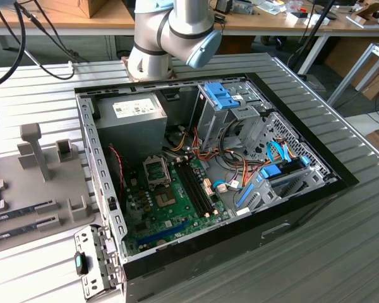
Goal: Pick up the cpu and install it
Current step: 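Pick up the cpu and move it towards the insertion slot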
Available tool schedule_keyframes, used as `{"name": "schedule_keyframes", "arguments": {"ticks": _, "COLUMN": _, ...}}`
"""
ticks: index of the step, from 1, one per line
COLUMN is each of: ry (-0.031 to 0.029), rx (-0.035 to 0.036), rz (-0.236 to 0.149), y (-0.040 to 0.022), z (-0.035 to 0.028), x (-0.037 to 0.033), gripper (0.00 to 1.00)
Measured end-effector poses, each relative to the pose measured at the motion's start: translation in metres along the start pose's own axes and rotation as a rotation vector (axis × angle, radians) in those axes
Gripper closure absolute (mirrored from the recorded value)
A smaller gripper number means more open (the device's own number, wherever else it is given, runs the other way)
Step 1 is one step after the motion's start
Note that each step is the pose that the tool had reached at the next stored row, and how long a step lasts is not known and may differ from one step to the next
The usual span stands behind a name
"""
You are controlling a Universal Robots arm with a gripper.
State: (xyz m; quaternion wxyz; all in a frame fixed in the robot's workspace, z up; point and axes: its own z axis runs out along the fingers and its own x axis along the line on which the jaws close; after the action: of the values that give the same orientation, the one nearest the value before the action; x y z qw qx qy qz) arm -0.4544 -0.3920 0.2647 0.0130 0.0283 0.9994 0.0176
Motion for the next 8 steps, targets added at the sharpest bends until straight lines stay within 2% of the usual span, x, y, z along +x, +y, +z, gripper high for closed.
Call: {"name": "schedule_keyframes", "arguments": {"ticks": 8, "ry": 0.0, "rx": 0.0, "rz": 0.0, "y": 0.0, "z": 0.0021, "x": 0.0, "gripper": 0.44}}
